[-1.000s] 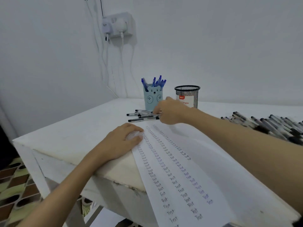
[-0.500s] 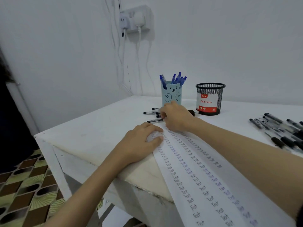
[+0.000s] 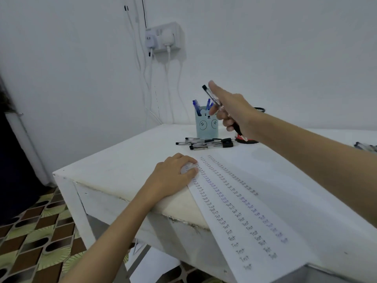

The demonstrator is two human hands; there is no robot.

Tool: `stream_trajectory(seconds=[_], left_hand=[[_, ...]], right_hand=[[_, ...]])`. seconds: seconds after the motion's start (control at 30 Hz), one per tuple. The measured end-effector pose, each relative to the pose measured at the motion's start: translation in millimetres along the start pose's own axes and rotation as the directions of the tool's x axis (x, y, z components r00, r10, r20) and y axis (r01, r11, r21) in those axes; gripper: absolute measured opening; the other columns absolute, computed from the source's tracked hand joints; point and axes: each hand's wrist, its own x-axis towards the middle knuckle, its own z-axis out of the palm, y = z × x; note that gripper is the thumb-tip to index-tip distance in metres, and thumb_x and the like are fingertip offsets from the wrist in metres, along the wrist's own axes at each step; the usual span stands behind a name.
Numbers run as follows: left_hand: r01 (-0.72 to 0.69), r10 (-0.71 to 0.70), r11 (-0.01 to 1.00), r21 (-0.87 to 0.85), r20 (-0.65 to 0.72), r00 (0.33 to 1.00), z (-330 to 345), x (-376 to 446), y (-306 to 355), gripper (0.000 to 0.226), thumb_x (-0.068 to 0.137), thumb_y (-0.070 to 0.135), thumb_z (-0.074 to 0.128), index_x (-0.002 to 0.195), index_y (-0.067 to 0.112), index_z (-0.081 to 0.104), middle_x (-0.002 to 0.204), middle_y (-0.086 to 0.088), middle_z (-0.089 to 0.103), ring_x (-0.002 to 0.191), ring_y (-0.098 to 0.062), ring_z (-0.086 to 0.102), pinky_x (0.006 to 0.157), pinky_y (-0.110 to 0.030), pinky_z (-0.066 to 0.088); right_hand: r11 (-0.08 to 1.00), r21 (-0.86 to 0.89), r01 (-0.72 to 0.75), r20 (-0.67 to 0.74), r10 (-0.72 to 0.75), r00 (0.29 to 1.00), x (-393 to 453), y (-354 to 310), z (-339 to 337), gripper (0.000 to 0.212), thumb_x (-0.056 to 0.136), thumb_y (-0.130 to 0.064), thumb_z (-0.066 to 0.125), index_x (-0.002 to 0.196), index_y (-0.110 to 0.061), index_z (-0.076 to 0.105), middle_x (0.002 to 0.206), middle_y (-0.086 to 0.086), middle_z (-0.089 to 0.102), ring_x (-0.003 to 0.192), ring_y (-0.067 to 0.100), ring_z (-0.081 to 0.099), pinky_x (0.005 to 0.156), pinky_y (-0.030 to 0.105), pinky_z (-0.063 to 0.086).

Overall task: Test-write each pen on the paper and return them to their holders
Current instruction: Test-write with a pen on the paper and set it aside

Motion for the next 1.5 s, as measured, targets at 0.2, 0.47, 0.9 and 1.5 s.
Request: stream_trajectory(seconds=[0.2,0.47,0.9,1.5], left_hand=[[0.043,-0.043,0.999,0.008,0.013,0.999,-5.3,-5.3,12.3,0.050,0.078,0.057,0.035,0.117,0.035,0.057,0.119,0.010,0.054,0.116,-0.012,0.048,0.099,-0.036,0.036],[0.053,-0.054,0.991,0.123,0.000,0.999,-2.1,-17.7,29.0,0.032,0.095,0.044,0.040,0.122,0.031,0.052,0.123,0.006,0.052,0.117,-0.017,0.046,0.097,-0.036,0.034],[0.022,-0.020,0.983,0.182,-0.010,1.000,-6.7,-14.7,54.5,0.033,0.093,0.052,0.039,0.120,0.038,0.052,0.134,0.011,0.046,0.122,-0.012,0.043,0.107,-0.039,0.022],[-0.148,0.155,0.983,-0.112,0.055,0.986,28.2,3.4,68.2,0.032,0.094,0.048,0.041,0.121,0.035,0.053,0.126,0.014,0.047,0.119,-0.007,0.042,0.106,-0.035,0.031]], right_hand=[[0.956,0.276,-0.104,-0.034,0.118,0.992,-44.9,-0.3,-46.5,0.054,0.082,-0.058,0.039,0.050,-0.017,0.023,0.043,-0.004,0.020,0.038,0.014,0.013,0.039,0.017,0.012],[0.889,0.441,-0.124,-0.077,0.175,0.982,-83.2,15.1,-74.6,0.056,0.079,-0.058,0.038,0.046,-0.017,0.019,0.041,-0.003,0.015,0.038,0.014,0.011,0.036,0.018,0.014],[0.785,0.605,-0.131,-0.039,0.194,0.980,-95.4,26.8,-95.7,0.063,0.079,-0.062,0.045,0.042,-0.015,0.025,0.040,-0.003,0.013,0.037,0.014,0.010,0.045,0.022,0.009],[0.996,0.073,-0.046,-0.077,0.052,0.996,-89.0,81.4,-76.6,0.031,0.090,-0.022,0.060,0.063,-0.006,0.057,0.049,0.007,0.050,0.044,0.019,0.042,0.044,0.023,0.033]])
